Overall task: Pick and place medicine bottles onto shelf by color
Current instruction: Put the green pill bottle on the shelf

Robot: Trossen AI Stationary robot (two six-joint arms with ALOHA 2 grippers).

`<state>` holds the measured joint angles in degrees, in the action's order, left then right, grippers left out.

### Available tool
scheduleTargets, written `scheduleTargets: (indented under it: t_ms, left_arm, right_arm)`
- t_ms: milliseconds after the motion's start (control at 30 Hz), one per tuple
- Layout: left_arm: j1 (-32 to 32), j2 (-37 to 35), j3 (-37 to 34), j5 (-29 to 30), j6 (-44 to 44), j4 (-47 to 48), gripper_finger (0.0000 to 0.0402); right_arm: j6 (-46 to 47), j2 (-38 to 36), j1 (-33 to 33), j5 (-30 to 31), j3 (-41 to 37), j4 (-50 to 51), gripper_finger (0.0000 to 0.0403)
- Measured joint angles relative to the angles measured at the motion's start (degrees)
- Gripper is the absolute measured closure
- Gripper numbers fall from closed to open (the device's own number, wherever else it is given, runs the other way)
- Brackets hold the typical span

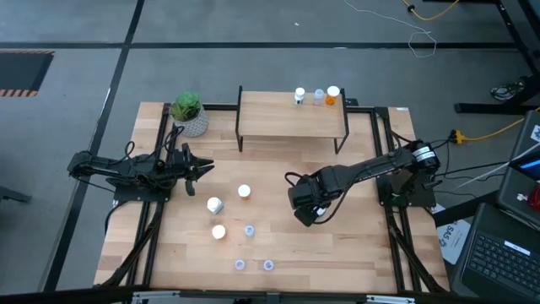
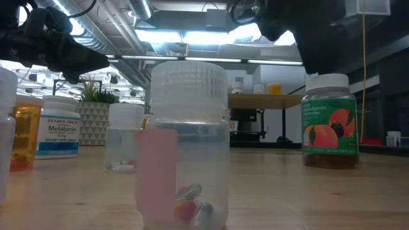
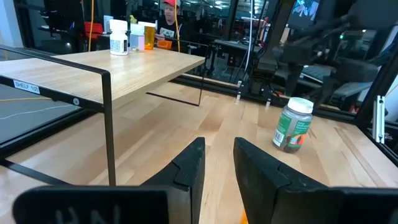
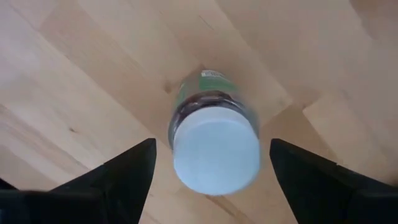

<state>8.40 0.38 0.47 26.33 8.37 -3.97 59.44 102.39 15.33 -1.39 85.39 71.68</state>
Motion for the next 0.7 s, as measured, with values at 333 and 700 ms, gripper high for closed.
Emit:
scheduleTargets:
  t_ms: [333,700]
  left_arm:
    - [0.0,0.0,0.0,0.0,-2.2,0.0,0.0321]
    - [0.0,0.0,0.0,0.0,-5.6,0.0,0.0321]
  right_arm:
    - [1.9,-0.3,0.0,-4.6,-7.9,-7.8,0.0085]
    - [1.8,-0.1,0.0,-4.1,-7.5,-9.1,0.0086]
